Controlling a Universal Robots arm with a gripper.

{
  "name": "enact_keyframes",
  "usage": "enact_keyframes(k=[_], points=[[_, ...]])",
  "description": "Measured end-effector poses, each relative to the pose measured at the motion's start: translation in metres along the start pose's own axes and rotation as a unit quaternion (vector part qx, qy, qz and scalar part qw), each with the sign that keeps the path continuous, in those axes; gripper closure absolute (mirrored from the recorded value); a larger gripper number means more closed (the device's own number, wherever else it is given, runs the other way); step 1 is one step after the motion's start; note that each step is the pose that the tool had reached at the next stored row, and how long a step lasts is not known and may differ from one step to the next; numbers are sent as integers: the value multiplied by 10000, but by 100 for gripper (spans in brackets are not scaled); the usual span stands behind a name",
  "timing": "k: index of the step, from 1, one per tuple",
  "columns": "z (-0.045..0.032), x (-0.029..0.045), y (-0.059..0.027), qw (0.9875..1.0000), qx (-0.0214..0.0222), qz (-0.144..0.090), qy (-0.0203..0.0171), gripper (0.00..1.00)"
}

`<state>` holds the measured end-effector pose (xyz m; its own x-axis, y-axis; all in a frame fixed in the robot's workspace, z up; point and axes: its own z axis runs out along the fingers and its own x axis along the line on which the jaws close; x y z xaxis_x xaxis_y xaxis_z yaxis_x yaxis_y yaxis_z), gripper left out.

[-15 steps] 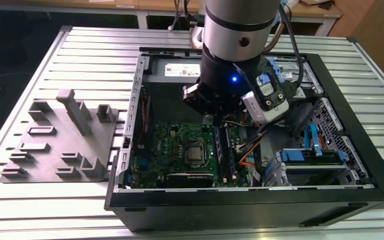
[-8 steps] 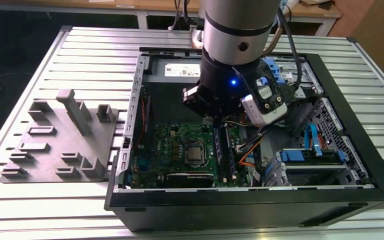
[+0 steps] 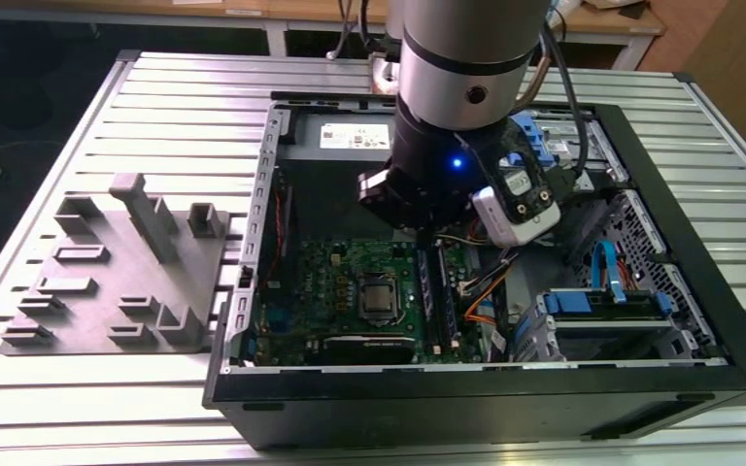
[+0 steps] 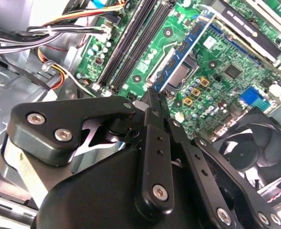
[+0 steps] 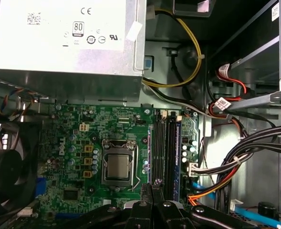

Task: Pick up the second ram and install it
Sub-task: 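Insert the second ram into the second slot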

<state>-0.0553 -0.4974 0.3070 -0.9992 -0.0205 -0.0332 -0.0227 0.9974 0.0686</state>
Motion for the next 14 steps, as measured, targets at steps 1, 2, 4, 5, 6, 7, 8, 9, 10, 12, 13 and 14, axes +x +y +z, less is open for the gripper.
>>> enact_keyframes(k=[1, 2, 4, 5, 6, 7, 8, 9, 10, 12, 13, 14], points=[[5, -8, -1, 10000, 0, 0, 0, 92], [10, -17, -1, 10000, 1, 0, 0, 92], [25, -34, -3, 10000, -10, 1, -1, 92], [31, -43, -3, 10000, -14, 1, -1, 92], [36, -52, -3, 10000, -17, 1, 0, 92], [42, -62, -4, 10000, -19, 1, 0, 92], [49, -70, -5, 10000, -24, 1, 0, 92], [57, -74, -6, 10000, -44, 2, -1, 92], [65, -77, -6, 10000, -62, 2, -1, 92], [80, -85, -7, 10000, -80, 4, -2, 92], [88, -90, -8, 10000, -85, 5, -3, 92], [95, -92, -8, 10000, -85, 6, -2, 92]])
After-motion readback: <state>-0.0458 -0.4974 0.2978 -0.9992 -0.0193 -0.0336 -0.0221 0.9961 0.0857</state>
